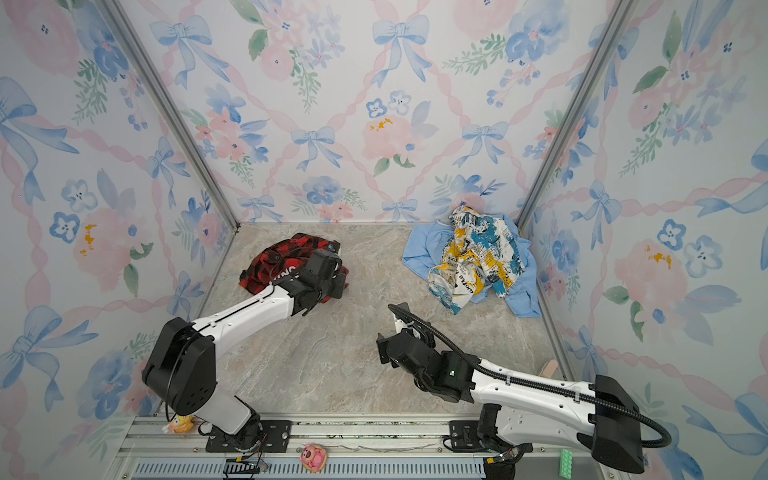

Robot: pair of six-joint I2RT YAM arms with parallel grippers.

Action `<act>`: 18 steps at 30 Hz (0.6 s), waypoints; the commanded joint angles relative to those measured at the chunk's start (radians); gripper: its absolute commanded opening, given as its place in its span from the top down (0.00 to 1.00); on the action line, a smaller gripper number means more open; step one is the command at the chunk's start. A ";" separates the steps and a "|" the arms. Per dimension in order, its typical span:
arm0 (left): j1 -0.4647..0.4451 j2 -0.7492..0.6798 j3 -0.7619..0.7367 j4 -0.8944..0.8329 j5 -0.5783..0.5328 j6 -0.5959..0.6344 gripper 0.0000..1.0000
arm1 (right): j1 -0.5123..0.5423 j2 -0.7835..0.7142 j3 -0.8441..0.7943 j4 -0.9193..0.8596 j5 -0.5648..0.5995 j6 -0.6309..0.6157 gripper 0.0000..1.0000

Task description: Pick out a specific cloth from the pile

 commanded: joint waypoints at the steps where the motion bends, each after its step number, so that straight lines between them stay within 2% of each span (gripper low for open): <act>1: 0.077 -0.051 0.051 0.009 0.119 -0.029 1.00 | -0.006 0.027 0.005 0.026 -0.019 0.000 0.03; 10: 0.296 -0.057 0.217 0.012 0.123 0.019 1.00 | -0.004 0.051 0.020 0.031 -0.033 -0.005 0.03; 14: 0.384 0.026 0.242 0.013 0.114 0.060 1.00 | -0.006 0.060 0.025 0.032 -0.033 -0.004 0.03; 18: 0.427 0.148 0.225 0.025 0.144 0.081 1.00 | -0.006 0.075 0.038 0.021 -0.036 -0.002 0.03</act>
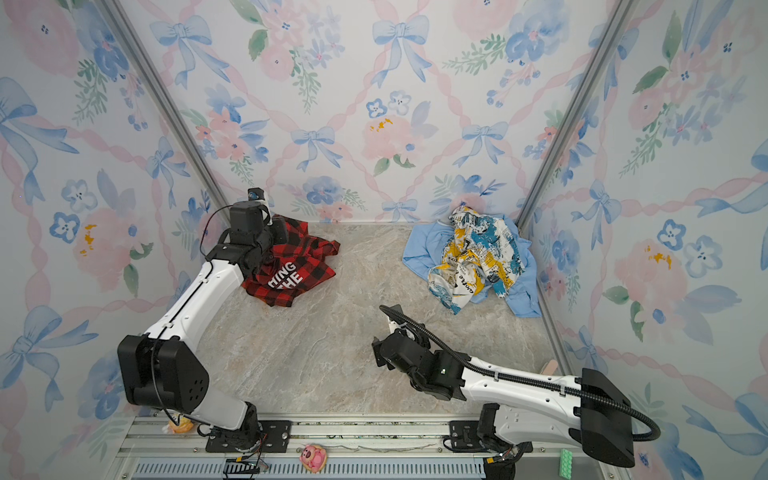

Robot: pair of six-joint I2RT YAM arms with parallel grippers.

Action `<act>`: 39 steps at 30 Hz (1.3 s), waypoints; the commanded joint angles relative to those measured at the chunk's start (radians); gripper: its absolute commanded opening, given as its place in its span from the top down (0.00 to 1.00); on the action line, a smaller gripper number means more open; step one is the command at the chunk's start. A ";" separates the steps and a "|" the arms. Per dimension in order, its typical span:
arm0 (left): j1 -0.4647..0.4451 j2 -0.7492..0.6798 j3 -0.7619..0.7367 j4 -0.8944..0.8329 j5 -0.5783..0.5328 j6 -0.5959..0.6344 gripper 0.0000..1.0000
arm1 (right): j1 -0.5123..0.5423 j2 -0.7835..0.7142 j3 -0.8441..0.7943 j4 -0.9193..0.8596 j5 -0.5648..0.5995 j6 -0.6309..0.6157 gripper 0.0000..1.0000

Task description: Pick out a specific cloth from the pile

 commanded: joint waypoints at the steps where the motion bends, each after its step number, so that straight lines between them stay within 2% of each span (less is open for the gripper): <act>1: 0.012 0.121 -0.016 -0.017 0.025 0.046 1.00 | -0.005 0.015 0.035 -0.001 -0.003 -0.002 0.03; 6: 0.025 0.256 -0.015 0.002 -0.100 0.059 1.00 | 0.000 0.010 0.041 -0.014 -0.002 0.004 0.03; 11: 0.037 0.362 -0.021 -0.033 -0.171 0.069 1.00 | 0.000 -0.004 0.027 -0.027 0.008 0.017 0.03; 18: 0.054 0.460 -0.022 -0.044 -0.101 0.053 1.00 | -0.002 0.004 0.031 -0.037 0.019 0.006 0.03; 26: 0.054 0.637 0.241 -0.066 -0.078 0.091 1.00 | -0.006 0.067 0.073 -0.041 0.018 0.007 0.03; 31: 0.050 0.741 0.419 -0.104 -0.051 0.182 1.00 | -0.007 0.086 0.067 -0.010 0.018 0.038 0.03; 34: 0.037 0.748 0.470 -0.103 -0.037 0.242 1.00 | -0.007 0.106 0.088 -0.023 0.017 0.027 0.03; 37: 0.033 0.664 0.456 -0.097 -0.055 0.243 1.00 | -0.007 0.121 0.102 -0.024 0.016 0.014 0.03; 38: 0.032 0.627 0.445 -0.097 -0.063 0.236 0.98 | -0.007 0.124 0.101 -0.012 0.016 0.011 0.03; 39: 0.031 0.586 0.433 -0.097 -0.078 0.230 0.91 | -0.007 0.127 0.099 0.002 0.016 0.010 0.03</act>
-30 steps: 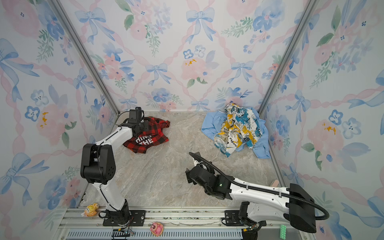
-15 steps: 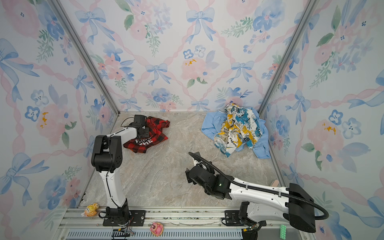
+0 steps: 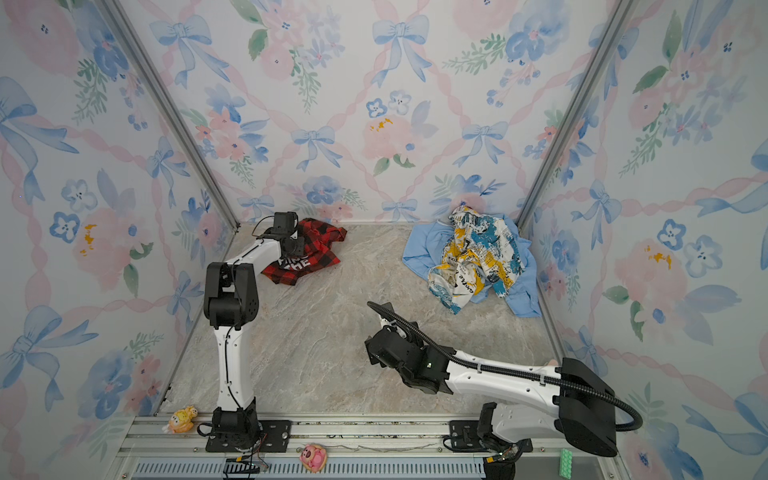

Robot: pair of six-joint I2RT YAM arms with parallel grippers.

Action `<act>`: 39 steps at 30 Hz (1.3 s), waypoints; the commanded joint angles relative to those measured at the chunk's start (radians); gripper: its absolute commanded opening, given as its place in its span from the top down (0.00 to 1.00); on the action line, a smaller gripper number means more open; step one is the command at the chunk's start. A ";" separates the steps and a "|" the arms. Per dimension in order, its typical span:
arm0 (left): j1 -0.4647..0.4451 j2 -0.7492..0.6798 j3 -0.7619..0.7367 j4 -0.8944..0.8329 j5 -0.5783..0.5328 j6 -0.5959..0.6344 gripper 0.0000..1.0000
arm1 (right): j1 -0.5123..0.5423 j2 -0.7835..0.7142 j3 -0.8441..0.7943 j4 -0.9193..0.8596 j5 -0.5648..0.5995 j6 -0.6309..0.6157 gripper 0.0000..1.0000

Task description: Pick out a specific cloth from the pile

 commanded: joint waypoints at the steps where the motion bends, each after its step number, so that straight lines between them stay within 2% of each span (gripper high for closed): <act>1: -0.008 -0.156 -0.017 -0.016 -0.021 0.020 0.78 | -0.006 0.012 0.022 0.027 0.015 -0.005 0.03; 2: -0.011 -0.195 -0.032 -0.016 -0.033 0.018 0.66 | -0.006 0.012 0.021 0.039 0.012 -0.007 0.03; 6: -0.041 -0.293 -0.076 -0.011 -0.090 0.039 0.44 | -0.007 0.009 0.025 0.054 -0.003 -0.013 0.03; 10: -0.129 -0.336 -0.102 0.019 -0.117 0.093 0.38 | -0.010 -0.031 0.017 0.059 0.002 -0.032 0.03; 12: -0.207 -0.329 -0.115 0.070 -0.113 0.146 0.34 | -0.019 -0.051 0.015 0.056 0.005 -0.040 0.03; 16: -0.297 -0.181 0.004 0.090 -0.113 0.214 0.30 | -0.028 -0.074 0.029 0.037 -0.001 -0.066 0.03; 21: -0.308 0.058 0.231 0.088 -0.114 0.211 0.30 | -0.029 -0.122 0.033 -0.002 -0.005 -0.069 0.03; 26: -0.309 0.202 0.363 0.088 -0.098 0.231 0.31 | -0.046 -0.166 -0.024 -0.022 0.015 -0.041 0.03; 35: -0.293 0.286 0.407 0.076 -0.115 0.231 0.36 | -0.099 -0.161 -0.061 -0.005 -0.018 -0.037 0.03; 39: -0.290 0.290 0.407 0.072 -0.149 0.223 0.47 | -0.106 -0.145 -0.055 0.002 -0.035 -0.043 0.03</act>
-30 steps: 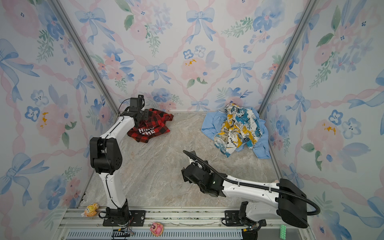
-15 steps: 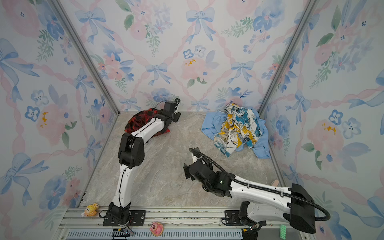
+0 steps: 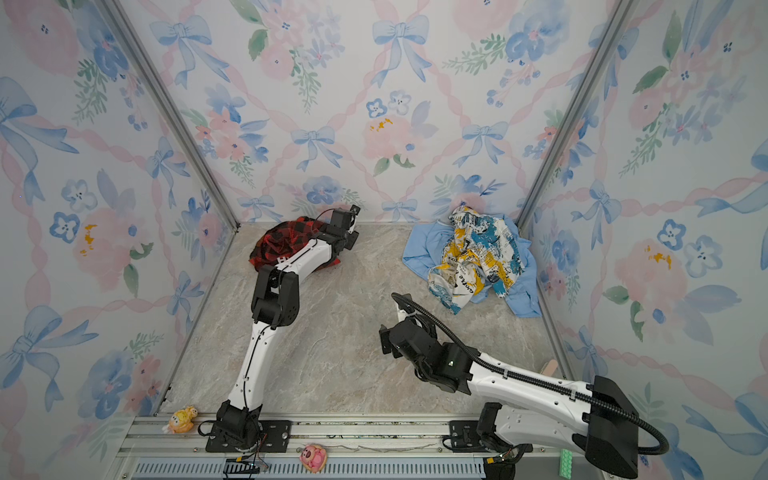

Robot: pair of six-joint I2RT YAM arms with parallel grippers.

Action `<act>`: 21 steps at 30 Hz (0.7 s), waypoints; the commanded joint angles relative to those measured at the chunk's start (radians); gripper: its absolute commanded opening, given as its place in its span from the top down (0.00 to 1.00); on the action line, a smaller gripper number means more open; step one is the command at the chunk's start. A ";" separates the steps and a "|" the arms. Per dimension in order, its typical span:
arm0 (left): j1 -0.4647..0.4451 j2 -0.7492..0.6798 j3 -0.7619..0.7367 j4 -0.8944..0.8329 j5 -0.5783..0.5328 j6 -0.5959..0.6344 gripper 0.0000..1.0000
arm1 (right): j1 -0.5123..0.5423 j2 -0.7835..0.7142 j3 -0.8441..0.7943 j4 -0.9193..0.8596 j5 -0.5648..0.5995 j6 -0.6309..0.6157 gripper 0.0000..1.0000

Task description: Pick out a specific cloth from the pile

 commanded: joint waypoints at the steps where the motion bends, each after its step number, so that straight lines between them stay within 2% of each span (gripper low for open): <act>1: 0.012 0.022 0.023 -0.014 -0.030 -0.004 0.47 | -0.009 0.016 0.001 -0.001 -0.020 0.002 0.03; 5: 0.017 0.031 0.023 -0.039 -0.051 0.002 0.34 | -0.006 0.007 -0.010 0.003 -0.026 0.022 0.03; 13: 0.046 0.065 0.028 -0.054 -0.060 0.011 0.34 | -0.006 -0.019 -0.036 -0.011 -0.013 0.030 0.03; 15: 0.052 0.074 0.042 -0.051 -0.041 0.014 0.38 | -0.011 -0.018 -0.040 -0.011 -0.009 0.028 0.03; 17: 0.055 0.077 0.050 -0.049 -0.041 0.009 0.46 | -0.017 -0.012 -0.042 -0.004 -0.010 0.026 0.03; 19: 0.060 0.074 0.055 -0.049 -0.038 -0.007 0.58 | -0.021 0.001 -0.042 0.004 -0.010 0.028 0.03; 21: 0.062 0.062 0.056 -0.047 -0.049 -0.022 0.75 | -0.022 0.018 -0.036 0.009 -0.015 0.034 0.03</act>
